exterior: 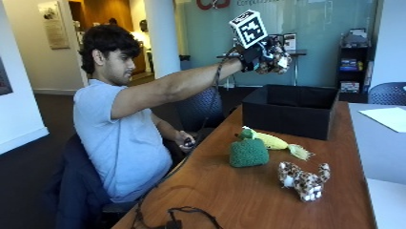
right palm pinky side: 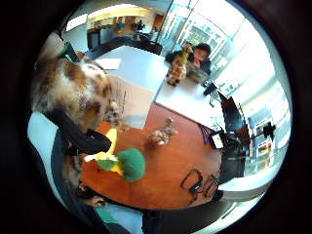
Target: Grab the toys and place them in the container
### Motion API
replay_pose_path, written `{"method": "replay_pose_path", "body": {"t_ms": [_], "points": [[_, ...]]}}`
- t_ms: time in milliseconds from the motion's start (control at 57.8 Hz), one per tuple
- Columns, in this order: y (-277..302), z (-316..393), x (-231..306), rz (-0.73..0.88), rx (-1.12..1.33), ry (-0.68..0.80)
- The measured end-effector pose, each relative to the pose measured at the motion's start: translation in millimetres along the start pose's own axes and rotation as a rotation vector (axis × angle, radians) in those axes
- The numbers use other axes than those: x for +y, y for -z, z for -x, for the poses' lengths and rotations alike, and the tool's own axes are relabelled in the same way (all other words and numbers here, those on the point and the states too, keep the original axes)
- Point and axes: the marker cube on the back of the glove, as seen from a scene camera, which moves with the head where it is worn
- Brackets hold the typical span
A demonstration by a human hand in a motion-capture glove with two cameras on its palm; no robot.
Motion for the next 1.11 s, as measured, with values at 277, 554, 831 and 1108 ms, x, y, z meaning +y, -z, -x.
{"method": "replay_pose_path", "body": {"t_ms": [277,554,831,1108], "points": [[-69.3,126.5,-52.9,0.091,-0.05,0.15],[-112.9,160.9,-59.9,0.145,-0.056,0.196],[-104.1,131.5,-53.2,0.24,0.036,0.123],[-30.0,-36.7,-27.7,0.16,0.237,-0.098]]}}
